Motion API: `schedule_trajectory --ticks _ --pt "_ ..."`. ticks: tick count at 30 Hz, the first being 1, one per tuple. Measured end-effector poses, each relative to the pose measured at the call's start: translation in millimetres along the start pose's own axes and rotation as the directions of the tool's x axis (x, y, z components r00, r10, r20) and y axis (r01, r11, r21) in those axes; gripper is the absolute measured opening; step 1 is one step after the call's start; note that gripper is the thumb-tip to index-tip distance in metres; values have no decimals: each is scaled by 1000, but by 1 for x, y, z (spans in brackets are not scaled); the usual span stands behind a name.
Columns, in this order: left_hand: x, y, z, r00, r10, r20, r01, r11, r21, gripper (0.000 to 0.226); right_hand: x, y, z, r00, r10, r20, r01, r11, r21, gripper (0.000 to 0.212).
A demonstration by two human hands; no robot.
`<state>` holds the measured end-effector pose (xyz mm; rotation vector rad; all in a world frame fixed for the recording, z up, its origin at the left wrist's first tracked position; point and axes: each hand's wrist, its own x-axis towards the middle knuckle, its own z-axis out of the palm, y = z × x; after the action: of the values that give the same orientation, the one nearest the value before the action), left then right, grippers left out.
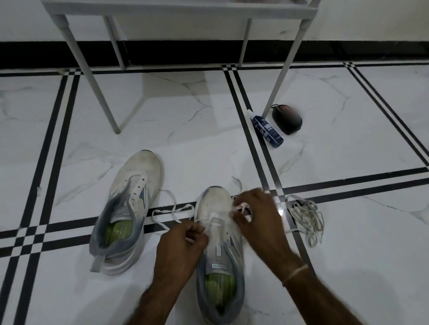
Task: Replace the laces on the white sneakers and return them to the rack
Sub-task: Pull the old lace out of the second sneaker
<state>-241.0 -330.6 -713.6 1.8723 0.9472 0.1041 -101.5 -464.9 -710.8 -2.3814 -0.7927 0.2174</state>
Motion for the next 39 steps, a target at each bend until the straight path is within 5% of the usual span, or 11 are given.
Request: schedule_trajectory --ticks 8,12,15,18,22,23,27,31,32,35,39 --pt "3 -5 2 1000 19 -14 -18 999 38 7 -10 -7 36 978 -6 209 -31 984 174 4" --pt "1 -8 -1 998 -50 -41 50 999 -3 7 -6 3 16 925 136 354 -352 656 668 7" --pt "2 -7 2 999 -41 -22 41 999 17 5 -7 3 27 967 2 254 -89 939 333 10" --pt "-1 -3 2 999 -35 -31 36 999 22 7 -7 -2 43 991 -4 132 -30 967 252 13" --pt "-2 -4 0 999 -39 -29 40 999 27 10 -3 -8 20 873 336 353 -456 308 835 28" --pt "-3 -4 0 999 -41 -33 42 999 21 10 -5 -7 15 873 315 372 -458 267 848 27" --pt "-3 -2 2 999 -33 -32 34 999 40 9 -12 -1 27 971 -2 241 -84 934 348 12" --pt "-4 0 0 999 -23 -26 24 999 44 10 -11 -6 43 987 -52 152 12 967 253 12" --pt "-4 0 -1 999 -16 -29 17 999 47 10 -7 -9 38 986 58 159 -125 886 447 11" --pt "-5 -4 -2 999 -7 -43 9 999 43 8 -2 -13 9 899 234 370 -421 228 878 15" --pt "-3 -3 0 999 0 -39 2 999 46 9 -5 -5 18 956 -11 292 -109 914 391 11"
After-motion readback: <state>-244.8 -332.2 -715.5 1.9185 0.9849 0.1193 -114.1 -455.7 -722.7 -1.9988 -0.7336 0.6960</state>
